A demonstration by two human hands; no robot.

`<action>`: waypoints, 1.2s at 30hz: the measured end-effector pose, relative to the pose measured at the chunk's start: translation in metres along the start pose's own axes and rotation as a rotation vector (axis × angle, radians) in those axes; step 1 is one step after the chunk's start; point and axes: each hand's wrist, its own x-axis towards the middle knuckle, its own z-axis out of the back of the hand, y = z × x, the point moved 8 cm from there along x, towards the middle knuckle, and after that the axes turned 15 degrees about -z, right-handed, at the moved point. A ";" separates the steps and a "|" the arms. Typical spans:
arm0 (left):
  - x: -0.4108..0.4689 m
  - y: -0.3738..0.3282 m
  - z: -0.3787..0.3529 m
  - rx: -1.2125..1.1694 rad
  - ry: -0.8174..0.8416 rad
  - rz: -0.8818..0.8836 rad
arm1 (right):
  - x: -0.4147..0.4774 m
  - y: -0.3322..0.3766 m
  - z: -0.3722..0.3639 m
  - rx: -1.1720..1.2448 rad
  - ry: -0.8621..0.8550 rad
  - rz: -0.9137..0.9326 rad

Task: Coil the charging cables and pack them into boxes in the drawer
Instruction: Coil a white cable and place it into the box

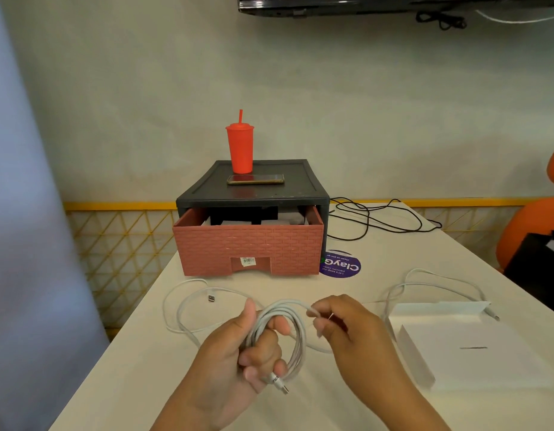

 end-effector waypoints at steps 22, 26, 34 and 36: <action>-0.002 0.019 0.003 0.139 -0.158 0.056 | -0.015 -0.028 -0.037 0.877 0.323 -0.421; -0.003 0.019 -0.001 0.362 -0.026 0.005 | -0.016 -0.028 -0.035 0.742 0.287 -0.359; -0.007 0.016 -0.013 0.683 0.304 -0.057 | -0.015 -0.027 -0.028 0.694 0.281 -0.285; -0.010 0.013 -0.017 0.712 0.402 -0.057 | -0.017 -0.023 -0.026 0.702 0.303 -0.243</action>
